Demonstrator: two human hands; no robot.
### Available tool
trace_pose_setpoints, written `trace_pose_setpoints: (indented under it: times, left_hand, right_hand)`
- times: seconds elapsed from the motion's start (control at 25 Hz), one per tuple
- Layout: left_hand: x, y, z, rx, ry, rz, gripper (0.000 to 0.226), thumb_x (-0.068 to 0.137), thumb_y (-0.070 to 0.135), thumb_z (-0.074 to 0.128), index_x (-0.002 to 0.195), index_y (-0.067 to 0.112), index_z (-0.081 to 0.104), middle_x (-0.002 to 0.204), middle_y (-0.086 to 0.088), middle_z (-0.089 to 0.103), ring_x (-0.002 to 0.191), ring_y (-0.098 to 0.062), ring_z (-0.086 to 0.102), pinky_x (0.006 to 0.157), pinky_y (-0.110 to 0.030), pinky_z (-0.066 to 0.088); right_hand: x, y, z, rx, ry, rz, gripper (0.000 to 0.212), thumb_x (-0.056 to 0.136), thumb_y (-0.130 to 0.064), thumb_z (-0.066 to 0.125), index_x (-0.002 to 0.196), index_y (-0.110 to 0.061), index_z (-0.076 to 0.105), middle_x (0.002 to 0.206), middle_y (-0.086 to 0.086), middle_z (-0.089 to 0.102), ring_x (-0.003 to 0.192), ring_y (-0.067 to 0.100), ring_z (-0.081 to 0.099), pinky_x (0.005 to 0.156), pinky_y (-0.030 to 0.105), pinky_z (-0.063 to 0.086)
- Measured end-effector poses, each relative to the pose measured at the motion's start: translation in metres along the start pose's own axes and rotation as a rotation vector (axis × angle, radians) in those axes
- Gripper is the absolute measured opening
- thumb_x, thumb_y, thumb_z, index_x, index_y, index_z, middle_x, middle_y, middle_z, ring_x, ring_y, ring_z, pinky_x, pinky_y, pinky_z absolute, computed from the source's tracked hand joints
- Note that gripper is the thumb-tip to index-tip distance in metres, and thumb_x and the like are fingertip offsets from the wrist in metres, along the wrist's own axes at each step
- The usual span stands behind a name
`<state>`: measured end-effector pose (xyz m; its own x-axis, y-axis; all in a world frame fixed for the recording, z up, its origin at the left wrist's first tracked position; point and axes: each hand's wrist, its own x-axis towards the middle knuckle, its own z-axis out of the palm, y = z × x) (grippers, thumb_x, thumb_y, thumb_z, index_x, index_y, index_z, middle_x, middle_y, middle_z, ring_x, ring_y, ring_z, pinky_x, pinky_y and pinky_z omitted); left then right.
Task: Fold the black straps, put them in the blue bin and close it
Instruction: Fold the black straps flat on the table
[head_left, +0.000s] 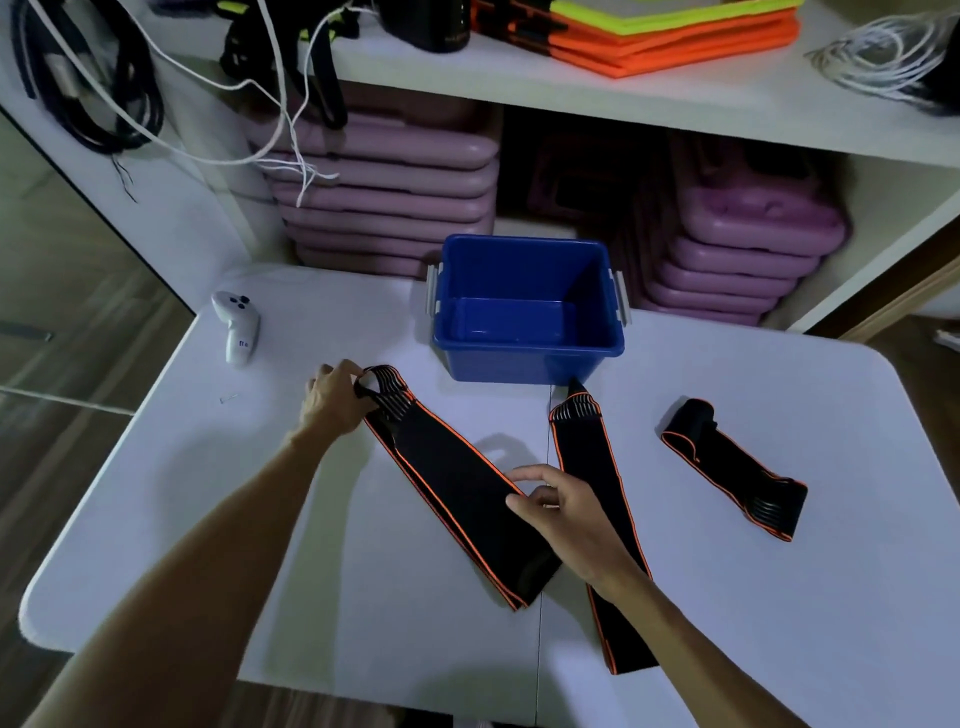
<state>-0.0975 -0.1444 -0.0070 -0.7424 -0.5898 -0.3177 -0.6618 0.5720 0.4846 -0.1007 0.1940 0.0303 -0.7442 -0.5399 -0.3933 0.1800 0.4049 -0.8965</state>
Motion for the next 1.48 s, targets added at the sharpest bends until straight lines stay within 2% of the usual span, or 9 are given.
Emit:
trace_pose_setpoints:
  times: [0.2,0.32,0.44,0.6,0.76,0.92,1.12,1.28,1.48]
  left_hand:
    - [0.021,0.011,0.006,0.045,0.037,-0.024,0.045,0.080,0.008,0.054,0.125,0.011,0.052,0.121,-0.025,0.057,0.105,-0.044,0.057,0.085,-0.048,0.052]
    - [0.028,0.014,-0.004,0.061,0.001,-0.016,0.047,0.083,0.012,0.059,0.129,0.013,0.050,0.128,-0.021,0.050,0.113,-0.041,0.053,0.092,-0.047,0.049]
    - [0.020,0.015,-0.012,0.063,0.024,0.170,0.037,0.084,0.014,0.061,0.121,0.014,0.057,0.123,-0.015,0.051,0.115,-0.035,0.049,0.092,-0.042,0.046]
    - [0.008,0.022,-0.029,-0.264,-0.309,0.040,0.016,0.090,0.013,0.055,0.097,0.006,0.067,0.092,-0.010,0.067,0.082,-0.023,0.063,0.067,-0.024,0.045]
    - [0.010,0.008,-0.031,-0.218,-0.422,0.020,0.015,0.093,0.017,0.056,0.096,0.005,0.064,0.092,-0.012,0.064,0.081,-0.024,0.061,0.068,-0.028,0.047]
    - [0.017,0.004,-0.020,-0.283,-0.360,-0.029,0.022,0.079,0.016,0.076,0.097,0.009,0.065,0.083,-0.003,0.061,0.071,-0.016,0.055,0.059,-0.023,0.040]
    - [0.024,0.006,-0.015,-0.140,-0.246,0.036,0.011,0.074,0.009,0.077,0.082,0.007,0.070,0.068,-0.004,0.057,0.057,-0.002,0.053,0.059,-0.024,0.040]
    - [0.024,0.010,-0.010,0.110,0.110,0.070,0.012,0.074,0.013,0.069,0.084,0.007,0.066,0.087,-0.014,0.066,0.078,-0.032,0.062,0.064,-0.034,0.047]
    - [0.026,0.008,-0.004,0.300,0.172,0.111,0.029,0.081,0.016,0.064,0.105,0.005,0.051,0.104,-0.021,0.058,0.089,-0.044,0.060,0.067,-0.046,0.050]
  right_hand:
    - [0.012,0.023,-0.001,-0.184,-0.053,0.093,0.036,0.088,-0.027,0.068,0.123,-0.026,0.061,0.082,0.001,0.071,0.081,0.010,0.069,0.078,0.023,0.054]
    - [0.014,0.029,0.003,-0.270,-0.094,0.085,0.025,0.091,-0.018,0.064,0.116,-0.018,0.062,0.091,-0.016,0.066,0.085,-0.004,0.065,0.076,0.012,0.051]
    - [0.014,0.031,0.003,-0.269,-0.050,0.038,0.014,0.091,-0.013,0.060,0.103,-0.017,0.065,0.091,-0.009,0.070,0.085,0.000,0.066,0.072,0.013,0.050]
    - [0.013,0.032,-0.003,-0.236,-0.040,0.057,0.015,0.090,-0.012,0.058,0.101,-0.020,0.064,0.089,-0.005,0.070,0.081,0.003,0.067,0.066,0.015,0.051]
    - [0.013,0.038,0.000,-0.262,-0.080,0.064,0.016,0.091,-0.013,0.057,0.103,-0.021,0.063,0.090,-0.002,0.070,0.081,0.011,0.068,0.070,0.024,0.056]
    - [0.017,0.042,0.006,-0.275,-0.060,0.041,0.016,0.093,-0.016,0.055,0.106,-0.020,0.064,0.094,-0.005,0.071,0.088,0.007,0.069,0.081,0.034,0.058]
    - [0.019,0.045,0.013,-0.348,-0.082,0.036,0.013,0.093,-0.021,0.052,0.101,-0.028,0.061,0.079,-0.003,0.068,0.067,0.010,0.064,0.059,0.028,0.048]
    - [0.017,0.055,0.017,-0.496,-0.177,0.053,0.013,0.098,-0.025,0.047,0.108,-0.028,0.053,0.067,0.003,0.060,0.049,0.011,0.050,0.047,0.029,0.037]
    - [0.015,0.050,0.022,-0.595,-0.174,0.049,0.024,0.101,-0.024,0.044,0.125,-0.022,0.046,0.064,-0.007,0.051,0.046,0.005,0.044,0.044,0.016,0.030]
